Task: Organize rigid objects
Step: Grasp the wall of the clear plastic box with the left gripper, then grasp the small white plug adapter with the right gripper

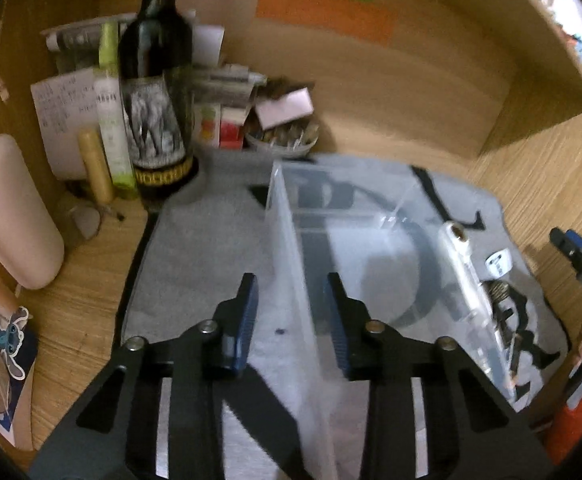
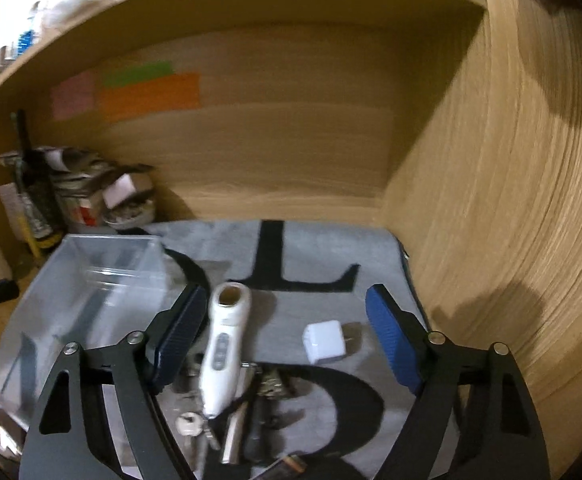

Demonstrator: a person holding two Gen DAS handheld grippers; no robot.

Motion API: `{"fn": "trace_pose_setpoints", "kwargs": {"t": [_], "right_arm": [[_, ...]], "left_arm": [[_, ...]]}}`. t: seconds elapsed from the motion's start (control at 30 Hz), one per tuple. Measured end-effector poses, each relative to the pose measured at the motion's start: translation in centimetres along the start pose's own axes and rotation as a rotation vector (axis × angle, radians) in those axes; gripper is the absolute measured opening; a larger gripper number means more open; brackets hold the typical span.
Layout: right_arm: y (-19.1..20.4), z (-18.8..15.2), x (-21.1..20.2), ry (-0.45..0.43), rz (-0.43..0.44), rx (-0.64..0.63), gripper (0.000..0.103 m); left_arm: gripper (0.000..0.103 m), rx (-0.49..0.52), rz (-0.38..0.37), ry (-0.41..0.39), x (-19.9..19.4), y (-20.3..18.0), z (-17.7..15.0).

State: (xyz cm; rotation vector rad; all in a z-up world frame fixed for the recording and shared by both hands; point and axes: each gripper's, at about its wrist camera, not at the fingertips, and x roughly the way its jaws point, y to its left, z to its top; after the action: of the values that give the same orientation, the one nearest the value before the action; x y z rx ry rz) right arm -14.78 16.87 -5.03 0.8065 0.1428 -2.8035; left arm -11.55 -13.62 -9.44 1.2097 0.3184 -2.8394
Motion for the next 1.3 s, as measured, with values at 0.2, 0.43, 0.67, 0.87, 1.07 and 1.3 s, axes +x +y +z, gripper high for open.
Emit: {"fn": "trace_pose_setpoints", "kwargs": {"t": [0.2,0.43,0.67,0.87,1.07,1.3], "right_arm": [[-2.0,-0.3,2.8,0.088,-0.032,0.029,0.071],[-3.8,-1.2,7.2,0.225,-0.027,0.055,0.071],[-4.4,-2.6,10.8,0.362,0.014,0.079,0.057],[-4.5,-2.9,11.5,0.386,0.021,0.083,0.035],[-3.6,-2.2,9.7,0.325,0.022,0.053,0.026],[-1.6,-0.7,6.7,0.241,0.054,0.022,0.026]], "left_arm": [[0.021,0.042,-0.002,0.068,1.5,-0.7,-0.7],[0.01,0.047,-0.002,0.112,2.3,-1.4,-1.2],[0.01,0.03,-0.012,0.107,2.3,-1.2,-1.2],[0.01,0.032,-0.012,0.105,2.3,-1.1,-1.2],[0.01,0.029,-0.014,0.106,2.3,-1.1,-1.2],[0.01,0.033,-0.011,0.097,2.3,-1.2,-1.3]]}}
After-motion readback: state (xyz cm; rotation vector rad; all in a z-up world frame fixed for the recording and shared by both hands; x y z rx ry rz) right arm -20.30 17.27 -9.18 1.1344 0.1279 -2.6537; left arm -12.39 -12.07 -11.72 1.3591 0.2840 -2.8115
